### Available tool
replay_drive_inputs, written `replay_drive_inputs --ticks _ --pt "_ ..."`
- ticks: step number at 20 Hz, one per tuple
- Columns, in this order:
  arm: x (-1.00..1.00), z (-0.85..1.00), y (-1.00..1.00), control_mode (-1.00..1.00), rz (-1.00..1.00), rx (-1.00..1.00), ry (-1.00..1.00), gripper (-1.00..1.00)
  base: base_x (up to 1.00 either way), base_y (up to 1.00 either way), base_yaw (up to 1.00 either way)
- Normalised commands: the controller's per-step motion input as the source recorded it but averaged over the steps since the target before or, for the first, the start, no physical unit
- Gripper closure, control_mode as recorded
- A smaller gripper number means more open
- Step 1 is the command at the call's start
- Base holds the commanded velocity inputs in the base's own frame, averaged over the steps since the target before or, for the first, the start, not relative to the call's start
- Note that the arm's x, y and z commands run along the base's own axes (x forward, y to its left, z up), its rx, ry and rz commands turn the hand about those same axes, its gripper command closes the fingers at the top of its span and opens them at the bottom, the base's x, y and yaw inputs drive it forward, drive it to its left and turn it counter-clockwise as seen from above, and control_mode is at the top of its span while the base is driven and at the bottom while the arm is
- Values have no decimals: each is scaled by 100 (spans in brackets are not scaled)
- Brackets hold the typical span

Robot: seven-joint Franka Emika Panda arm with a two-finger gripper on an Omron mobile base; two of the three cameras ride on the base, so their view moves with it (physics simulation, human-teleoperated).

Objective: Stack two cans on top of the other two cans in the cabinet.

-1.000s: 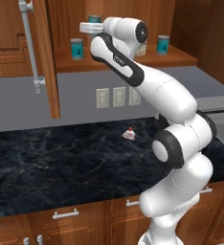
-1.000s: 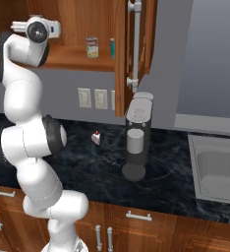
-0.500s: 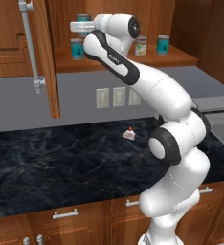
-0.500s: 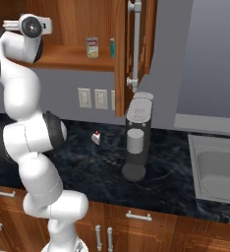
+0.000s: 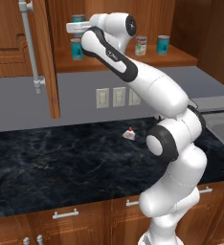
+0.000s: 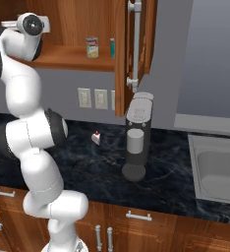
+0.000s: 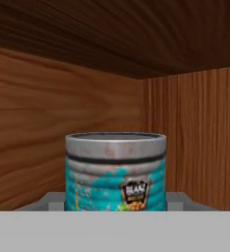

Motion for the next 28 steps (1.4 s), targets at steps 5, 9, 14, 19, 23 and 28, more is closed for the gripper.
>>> replay_drive_inputs --ticks 5,9,14,19,23,28 --pt "11 0 3 -100 4 -2 0 100 0 0 0" --pt "8 0 6 -100 4 -1 0 100 0 0 0" --pt "3 0 6 -100 5 -3 -6 100 0 0 0" --pt "8 0 9 -100 2 0 -5 100 0 0 0" --pt "5 -1 1 -100 0 0 0 100 0 0 0" --pt "5 -1 0 -100 0 0 0 100 0 0 0"
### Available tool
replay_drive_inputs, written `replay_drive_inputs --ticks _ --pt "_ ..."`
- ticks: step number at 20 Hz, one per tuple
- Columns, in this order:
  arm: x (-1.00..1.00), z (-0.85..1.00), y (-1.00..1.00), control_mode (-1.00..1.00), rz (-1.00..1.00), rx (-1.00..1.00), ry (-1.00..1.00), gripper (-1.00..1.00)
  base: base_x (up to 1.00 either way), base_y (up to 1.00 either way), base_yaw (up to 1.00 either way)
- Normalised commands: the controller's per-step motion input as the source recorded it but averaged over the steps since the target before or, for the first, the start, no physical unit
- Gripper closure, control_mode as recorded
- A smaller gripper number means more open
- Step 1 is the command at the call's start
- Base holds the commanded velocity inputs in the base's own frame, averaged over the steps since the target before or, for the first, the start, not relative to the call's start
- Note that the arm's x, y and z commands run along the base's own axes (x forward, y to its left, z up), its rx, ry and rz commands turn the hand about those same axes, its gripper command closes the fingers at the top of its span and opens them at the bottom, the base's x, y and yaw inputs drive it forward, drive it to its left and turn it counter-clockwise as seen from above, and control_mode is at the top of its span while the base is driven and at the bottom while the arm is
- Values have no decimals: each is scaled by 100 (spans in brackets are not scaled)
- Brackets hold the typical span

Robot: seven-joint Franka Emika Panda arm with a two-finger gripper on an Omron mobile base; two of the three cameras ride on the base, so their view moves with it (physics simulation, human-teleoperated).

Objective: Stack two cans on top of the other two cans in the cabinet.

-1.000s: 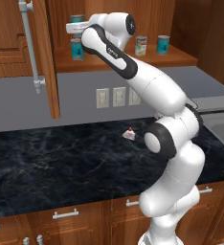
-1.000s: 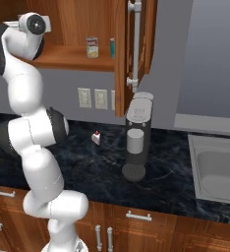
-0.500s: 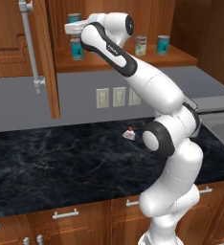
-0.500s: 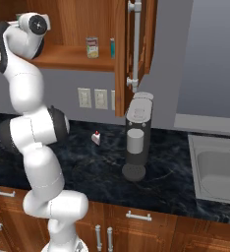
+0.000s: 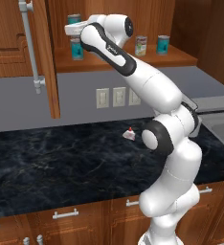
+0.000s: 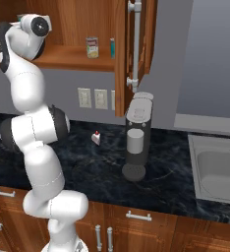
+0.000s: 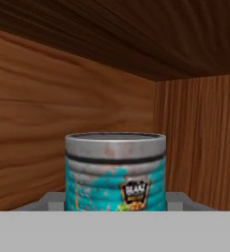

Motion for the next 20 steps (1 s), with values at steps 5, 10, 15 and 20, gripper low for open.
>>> replay_drive_inputs --ticks 5,10,15,20 --pt "0 -7 1 -100 0 0 1 100 0 0 0" --pt "4 -16 1 -100 0 0 4 100 0 0 0" --pt "10 -19 3 -100 0 1 1 100 0 0 0" --pt "10 -12 0 -100 0 1 0 100 0 0 0"
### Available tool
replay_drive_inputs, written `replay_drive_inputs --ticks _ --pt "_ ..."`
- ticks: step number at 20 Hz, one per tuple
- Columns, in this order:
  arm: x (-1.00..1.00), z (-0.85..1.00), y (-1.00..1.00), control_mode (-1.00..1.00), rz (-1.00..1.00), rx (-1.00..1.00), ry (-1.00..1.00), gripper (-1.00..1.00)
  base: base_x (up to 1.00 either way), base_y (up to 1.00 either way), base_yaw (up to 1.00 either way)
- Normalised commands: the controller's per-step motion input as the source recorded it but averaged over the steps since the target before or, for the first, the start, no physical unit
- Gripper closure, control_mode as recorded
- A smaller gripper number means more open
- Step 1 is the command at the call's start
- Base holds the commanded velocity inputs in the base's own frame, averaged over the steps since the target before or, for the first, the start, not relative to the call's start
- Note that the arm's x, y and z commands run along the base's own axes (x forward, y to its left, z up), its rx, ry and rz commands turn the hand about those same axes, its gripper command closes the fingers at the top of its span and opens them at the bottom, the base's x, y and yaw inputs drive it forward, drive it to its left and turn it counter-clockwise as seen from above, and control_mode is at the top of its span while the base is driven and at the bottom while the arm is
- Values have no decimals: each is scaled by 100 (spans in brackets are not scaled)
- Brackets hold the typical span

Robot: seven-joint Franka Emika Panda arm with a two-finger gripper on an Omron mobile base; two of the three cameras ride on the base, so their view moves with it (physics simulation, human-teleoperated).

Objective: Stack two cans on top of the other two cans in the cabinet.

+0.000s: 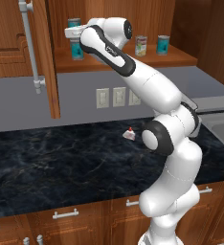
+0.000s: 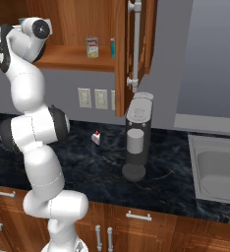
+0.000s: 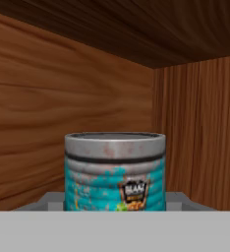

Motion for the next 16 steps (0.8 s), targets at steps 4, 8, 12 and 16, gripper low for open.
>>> replay_drive_inputs --ticks 4,8,12,16 --pt "0 -15 0 -100 0 0 0 100 0 0 0" --pt "0 -20 2 -100 0 0 0 -100 0 0 0" --pt "0 -16 2 -100 0 2 0 -100 0 0 0" --pt "0 -9 0 -100 0 3 0 -100 0 0 0"
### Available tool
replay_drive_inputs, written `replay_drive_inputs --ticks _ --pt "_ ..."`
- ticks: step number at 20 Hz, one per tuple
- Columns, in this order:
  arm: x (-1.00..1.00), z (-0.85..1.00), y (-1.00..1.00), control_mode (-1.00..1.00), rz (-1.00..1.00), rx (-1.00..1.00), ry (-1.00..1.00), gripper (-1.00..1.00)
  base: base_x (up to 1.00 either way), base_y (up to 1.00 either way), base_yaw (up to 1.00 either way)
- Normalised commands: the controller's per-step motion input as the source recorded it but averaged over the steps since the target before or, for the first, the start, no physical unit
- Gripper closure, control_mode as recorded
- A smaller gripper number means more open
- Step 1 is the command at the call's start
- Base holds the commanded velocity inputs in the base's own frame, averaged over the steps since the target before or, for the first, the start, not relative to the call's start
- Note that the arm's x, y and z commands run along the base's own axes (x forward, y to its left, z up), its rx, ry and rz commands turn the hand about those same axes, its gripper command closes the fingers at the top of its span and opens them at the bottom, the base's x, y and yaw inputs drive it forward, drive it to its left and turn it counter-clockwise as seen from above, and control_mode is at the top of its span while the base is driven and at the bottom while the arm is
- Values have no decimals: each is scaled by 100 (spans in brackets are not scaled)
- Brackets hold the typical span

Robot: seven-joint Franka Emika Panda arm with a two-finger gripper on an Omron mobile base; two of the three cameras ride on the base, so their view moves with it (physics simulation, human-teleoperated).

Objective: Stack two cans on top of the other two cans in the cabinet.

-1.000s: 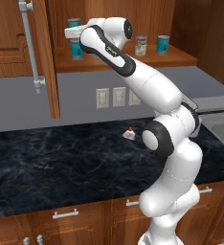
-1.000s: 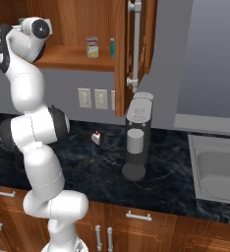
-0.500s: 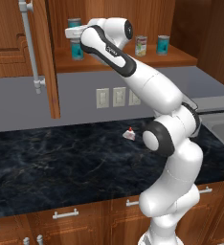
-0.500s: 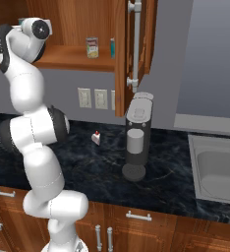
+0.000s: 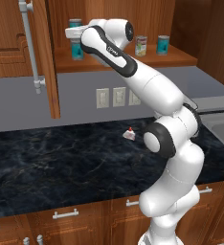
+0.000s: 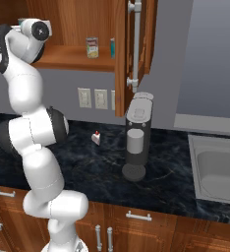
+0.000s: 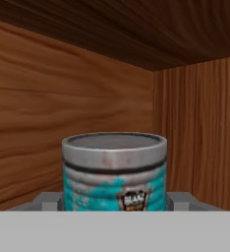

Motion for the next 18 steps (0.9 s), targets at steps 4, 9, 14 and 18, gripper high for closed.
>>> replay_drive_inputs --ticks 4,9,14,18 --pt "0 -4 0 -100 0 3 0 -100 0 0 0" --pt "0 0 -1 -100 0 3 0 -100 0 0 0" --pt "-5 1 -15 -100 0 0 0 -100 0 0 0" --pt "-27 0 -18 -100 -3 0 3 -100 0 0 0"
